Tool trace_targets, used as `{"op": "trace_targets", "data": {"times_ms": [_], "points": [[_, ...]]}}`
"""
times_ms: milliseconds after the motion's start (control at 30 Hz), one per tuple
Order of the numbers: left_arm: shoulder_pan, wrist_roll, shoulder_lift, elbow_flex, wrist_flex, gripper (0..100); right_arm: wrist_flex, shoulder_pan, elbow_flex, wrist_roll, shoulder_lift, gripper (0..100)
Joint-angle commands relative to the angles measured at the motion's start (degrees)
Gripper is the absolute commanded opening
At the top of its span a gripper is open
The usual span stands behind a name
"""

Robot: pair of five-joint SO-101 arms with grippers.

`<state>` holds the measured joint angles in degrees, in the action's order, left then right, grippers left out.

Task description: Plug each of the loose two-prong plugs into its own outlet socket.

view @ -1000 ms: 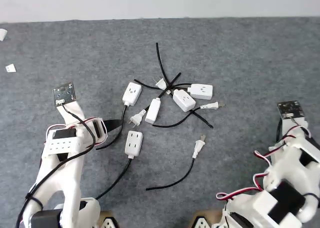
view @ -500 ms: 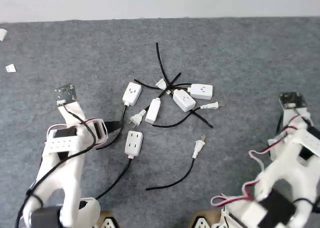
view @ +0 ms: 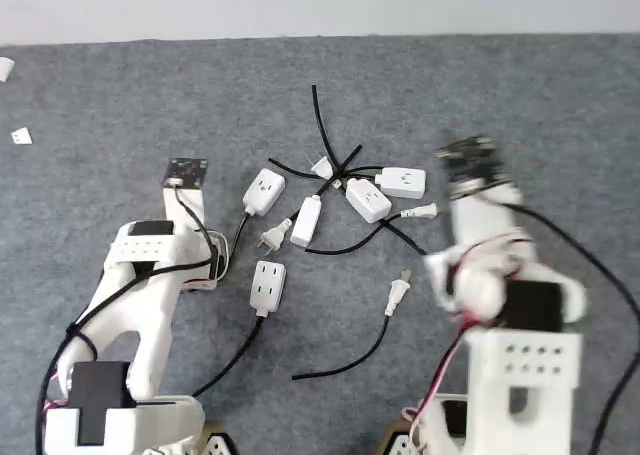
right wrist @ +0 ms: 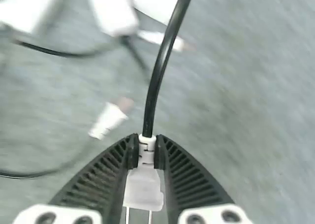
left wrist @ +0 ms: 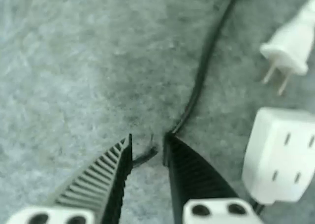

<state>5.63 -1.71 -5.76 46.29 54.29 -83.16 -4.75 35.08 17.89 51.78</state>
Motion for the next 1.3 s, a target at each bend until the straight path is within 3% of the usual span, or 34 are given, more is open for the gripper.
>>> {"op": "trace_targets", "data": {"times_ms": [0,200,333,633,867,1267], "points": [[-0.18,-6.77,-6.59,3.12,-0.53,8,2.07,-13.14,-3.08,-7.12,1.45,0.8],[-4.48,-10.2,-20.4,13.67,-3.87,8,7.87,-24.75,-3.08,-9.76,-1.89,0.8],[-5.89,-13.8,-22.68,15.6,-3.43,8,9.45,-30.11,-3.08,-8.97,-1.98,0.8],[-10.29,-20.13,-23.12,16.75,-1.49,8,11.47,-32.48,-3.08,-10.29,-1.98,0.8],[-13.45,-23.21,-23.21,17.27,-0.18,4,14.37,-40.13,-1.32,-10.2,-2.59,0.8],[-13.89,-24.0,-23.56,18.07,1.05,4,26.33,-40.13,9.32,-10.2,-2.59,0.8]]}}
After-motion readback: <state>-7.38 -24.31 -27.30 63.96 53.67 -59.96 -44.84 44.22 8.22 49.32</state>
